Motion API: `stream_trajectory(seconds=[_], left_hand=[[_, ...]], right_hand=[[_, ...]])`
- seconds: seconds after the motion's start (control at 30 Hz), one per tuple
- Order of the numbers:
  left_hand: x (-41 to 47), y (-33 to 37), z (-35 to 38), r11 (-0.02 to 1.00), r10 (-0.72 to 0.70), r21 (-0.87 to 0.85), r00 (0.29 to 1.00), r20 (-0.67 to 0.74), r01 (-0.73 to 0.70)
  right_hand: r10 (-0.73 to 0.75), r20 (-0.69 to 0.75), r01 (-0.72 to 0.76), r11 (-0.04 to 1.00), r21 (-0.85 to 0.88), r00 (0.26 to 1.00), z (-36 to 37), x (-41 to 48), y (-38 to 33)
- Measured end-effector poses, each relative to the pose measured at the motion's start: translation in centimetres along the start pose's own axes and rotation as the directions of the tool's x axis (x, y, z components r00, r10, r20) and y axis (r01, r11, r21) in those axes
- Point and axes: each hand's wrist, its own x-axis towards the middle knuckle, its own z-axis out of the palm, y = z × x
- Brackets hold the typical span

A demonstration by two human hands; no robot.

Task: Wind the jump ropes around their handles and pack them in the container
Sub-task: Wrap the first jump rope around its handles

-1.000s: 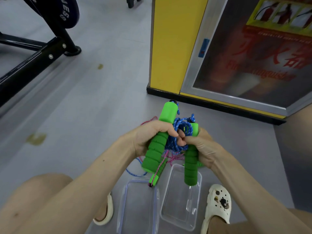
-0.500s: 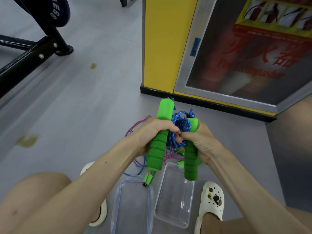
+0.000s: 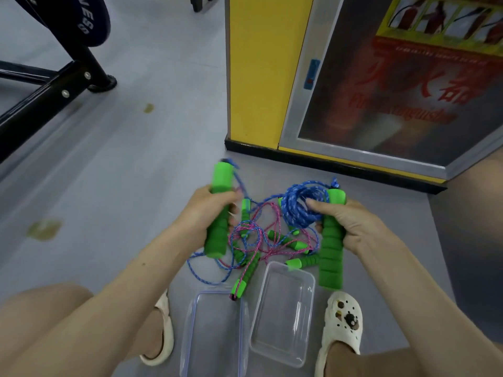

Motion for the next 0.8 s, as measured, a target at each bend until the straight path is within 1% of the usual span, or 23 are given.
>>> stream_trajectory(seconds=[0.03,0.07,0.1,0.13,0.17,0.2,0.23,0.27,0.3,0.33,0.37,0.4,0.43,0.47,0.5,0.57,0.6,0.63,0.67,0.7,0.73,0.77,0.8], left_hand=[[0.6,0.3,-0.9,0.993,-0.035,-0.112,0.993,-0.113,0.022],[1.1,0.7,-1.7,0.984,-0.066,-0.176,0.981,-0.182,0.034],[1.3,0.9,-2.2,0.986,-0.085,-0.157,0.977,-0.197,0.054],[1.2,0.8,-2.4,0.994,-0.1,-0.064,0.981,-0.168,0.09],[1.0,0.5,-2.4,0.991,-0.107,0.071,0.988,-0.114,0.116],[0.8,0.1,-2.1,0.973,-0.115,0.192,0.991,-0.065,0.126],[0.6,-0.3,-1.9,0.956,-0.11,0.268,0.993,-0.042,0.117],[0.6,-0.6,-1.7,0.953,-0.078,0.289,0.996,-0.046,0.088],[0.6,-0.6,-1.8,0.96,-0.021,0.277,0.997,-0.073,0.04],[0.6,-0.5,-1.9,0.959,0.068,0.281,0.991,-0.119,-0.032],[0.6,-0.4,-2.0,0.933,0.181,0.341,0.97,-0.162,-0.117],[0.5,-0.3,-2.0,0.889,0.296,0.412,0.939,-0.177,-0.203],[0.4,-0.4,-1.9,0.845,0.395,0.451,0.904,-0.164,-0.288],[0.2,-0.6,-1.6,0.818,0.455,0.458,0.879,-0.142,-0.348],[0.0,-0.9,-1.3,0.811,0.476,0.448,0.87,-0.13,-0.376],[0.0,-1.3,-1.0,0.829,0.474,0.413,0.866,-0.16,-0.378],[-0.1,-1.3,-1.0,0.833,0.487,0.396,0.851,-0.196,-0.386],[-0.1,-1.1,-1.1,0.812,0.538,0.401,0.81,-0.234,-0.423],[-0.3,-1.0,-1.2,0.763,0.621,0.417,0.739,-0.261,-0.494],[-0.5,-0.9,-1.1,0.689,0.712,0.437,0.651,-0.262,-0.578],[-0.4,-1.1,-1.1,0.613,0.778,0.482,0.584,-0.231,-0.626],[-0.3,-1.4,-1.0,0.577,0.786,0.558,0.592,-0.18,-0.596],[-0.1,-2.0,-1.0,0.584,0.709,0.648,0.695,-0.115,-0.489]], right_hand=[[0.031,-0.034,-0.031,0.999,0.027,0.999,0.0,0.1,0.0],[0.044,-0.07,-0.041,0.998,0.041,0.997,-0.1,0.2,0.0],[0.046,-0.098,-0.042,0.998,0.04,0.994,-0.3,0.4,0.0],[0.042,-0.114,-0.039,0.999,0.03,0.993,-0.3,0.4,-0.1],[0.024,-0.122,-0.023,1.0,0.009,0.992,-0.3,0.4,0.0],[-0.012,-0.133,0.009,1.0,-0.024,0.991,-0.2,0.5,0.1],[-0.075,-0.145,0.067,0.996,-0.056,0.987,0.0,0.5,0.2],[-0.164,-0.165,0.154,0.986,-0.072,0.973,0.1,0.5,0.3],[-0.283,-0.2,0.274,0.959,-0.071,0.938,0.2,0.5,0.3],[-0.413,-0.257,0.406,0.91,-0.083,0.874,0.3,0.3,0.3],[-0.535,-0.32,0.528,0.841,-0.115,0.782,0.4,0.1,0.2],[-0.631,-0.375,0.631,0.763,-0.139,0.679,0.4,-0.1,0.0],[-0.688,-0.425,0.705,0.694,-0.146,0.588,0.4,-0.2,-0.1],[-0.707,-0.468,0.748,0.65,-0.137,0.529,0.4,-0.3,-0.2],[-0.703,-0.505,0.76,0.636,-0.131,0.501,0.3,-0.1,-0.2],[-0.694,-0.56,0.734,0.647,-0.206,0.454,0.2,0.2,0.0],[-0.721,-0.562,0.741,0.619,-0.262,0.404,0.3,0.0,0.1],[-0.792,-0.525,0.787,0.525,-0.323,0.313,0.3,-0.1,0.3],[-0.878,-0.44,0.85,0.372,-0.374,0.19,0.5,-0.5,0.4],[-0.939,-0.334,0.889,0.218,-0.403,0.08,0.7,-0.6,0.5],[-0.966,-0.253,0.893,0.157,-0.422,0.05,0.8,-0.6,0.6],[-0.965,-0.218,0.862,0.23,-0.452,0.143,0.8,0.0,0.8],[-0.913,-0.195,0.771,0.407,-0.489,0.357,0.7,0.4,0.8]])
